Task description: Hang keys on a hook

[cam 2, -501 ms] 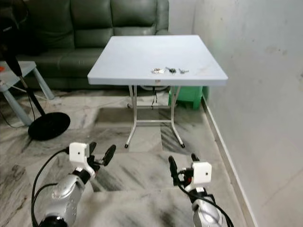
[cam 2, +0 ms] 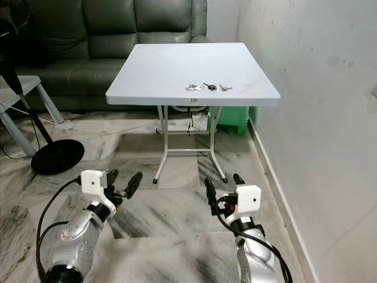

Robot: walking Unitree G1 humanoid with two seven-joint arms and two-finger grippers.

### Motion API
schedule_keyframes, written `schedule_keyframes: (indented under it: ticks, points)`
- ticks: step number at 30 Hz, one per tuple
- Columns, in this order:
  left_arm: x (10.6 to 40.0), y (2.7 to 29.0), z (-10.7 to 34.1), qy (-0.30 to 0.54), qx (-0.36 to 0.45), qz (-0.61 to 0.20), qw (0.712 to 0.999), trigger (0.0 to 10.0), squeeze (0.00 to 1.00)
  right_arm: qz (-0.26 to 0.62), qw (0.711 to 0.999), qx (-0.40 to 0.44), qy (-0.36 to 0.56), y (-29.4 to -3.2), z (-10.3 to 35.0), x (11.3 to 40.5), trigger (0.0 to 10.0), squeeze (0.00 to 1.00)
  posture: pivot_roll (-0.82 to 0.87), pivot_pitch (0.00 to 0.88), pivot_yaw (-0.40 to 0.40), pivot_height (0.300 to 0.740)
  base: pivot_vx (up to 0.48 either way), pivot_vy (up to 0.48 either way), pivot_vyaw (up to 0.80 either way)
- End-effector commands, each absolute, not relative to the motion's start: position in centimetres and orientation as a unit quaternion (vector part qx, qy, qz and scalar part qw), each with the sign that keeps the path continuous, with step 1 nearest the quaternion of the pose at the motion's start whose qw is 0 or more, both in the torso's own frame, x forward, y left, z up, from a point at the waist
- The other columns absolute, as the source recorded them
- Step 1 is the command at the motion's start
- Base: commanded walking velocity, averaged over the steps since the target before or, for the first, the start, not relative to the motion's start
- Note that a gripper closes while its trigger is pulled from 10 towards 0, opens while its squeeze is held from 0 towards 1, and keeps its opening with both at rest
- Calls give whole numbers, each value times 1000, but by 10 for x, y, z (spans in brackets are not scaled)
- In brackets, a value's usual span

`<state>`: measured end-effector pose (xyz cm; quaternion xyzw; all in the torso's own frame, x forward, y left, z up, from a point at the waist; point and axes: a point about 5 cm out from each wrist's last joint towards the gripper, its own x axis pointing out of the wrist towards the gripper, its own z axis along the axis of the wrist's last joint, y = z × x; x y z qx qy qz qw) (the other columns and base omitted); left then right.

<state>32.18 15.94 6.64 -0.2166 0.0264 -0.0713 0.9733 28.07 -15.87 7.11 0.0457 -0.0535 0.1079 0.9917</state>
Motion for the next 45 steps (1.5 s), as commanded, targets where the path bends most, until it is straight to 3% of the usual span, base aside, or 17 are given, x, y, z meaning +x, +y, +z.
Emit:
schedule_keyframes:
  ticks: [1, 4, 7, 9, 11, 14, 18, 26, 45]
  points:
    - [323, 163, 59, 58, -265, -21, 962, 10000, 0, 96, 992, 54, -61, -161, 77, 284, 10000, 0, -45, 0, 23, 740, 0, 0, 0]
    - [322, 162, 49, 87, -348, 28, 933, 10000, 0, 97, 992, 58, -58, -157, 76, 283, 10000, 0, -41, 0, 23, 740, 0, 0, 0]
    - [320, 154, 45, 108, -350, 24, 930, 10000, 0, 104, 991, 62, -55, -150, 76, 282, 10000, 0, -45, 0, 21, 740, 0, 0, 0]
    - [321, 144, 58, 71, -176, -54, 980, 10000, 0, 112, 990, 59, -56, -147, 77, 281, 10000, 0, -43, 0, 21, 740, 0, 0, 0]
    - [320, 134, 63, 59, -71, -95, 991, 10000, 0, 114, 990, 55, -56, -147, 77, 282, 10000, 0, -37, 0, 17, 740, 0, 0, 0]
    - [327, 120, 65, 77, -92, -98, 988, 10000, 0, 111, 991, 56, -55, -147, 77, 284, 10000, 0, -26, 0, 17, 740, 0, 0, 0]
    - [338, 103, 87, 39, -64, -142, 987, 10000, 0, 107, 990, 54, -70, -147, 87, 289, 10000, 0, -39, 0, 18, 740, 0, 0, 0]
    - [336, 117, 87, 33, -61, -141, 988, 10000, 0, 89, 992, 54, -72, -155, 87, 286, 10000, 0, -47, 0, 28, 740, 0, 0, 0]
    - [325, 109, 77, 45, -57, -161, 984, 10000, 0, 102, 991, 45, -67, -155, 88, 284, 10000, 0, -14, 0, -13, 740, 0, 0, 0]
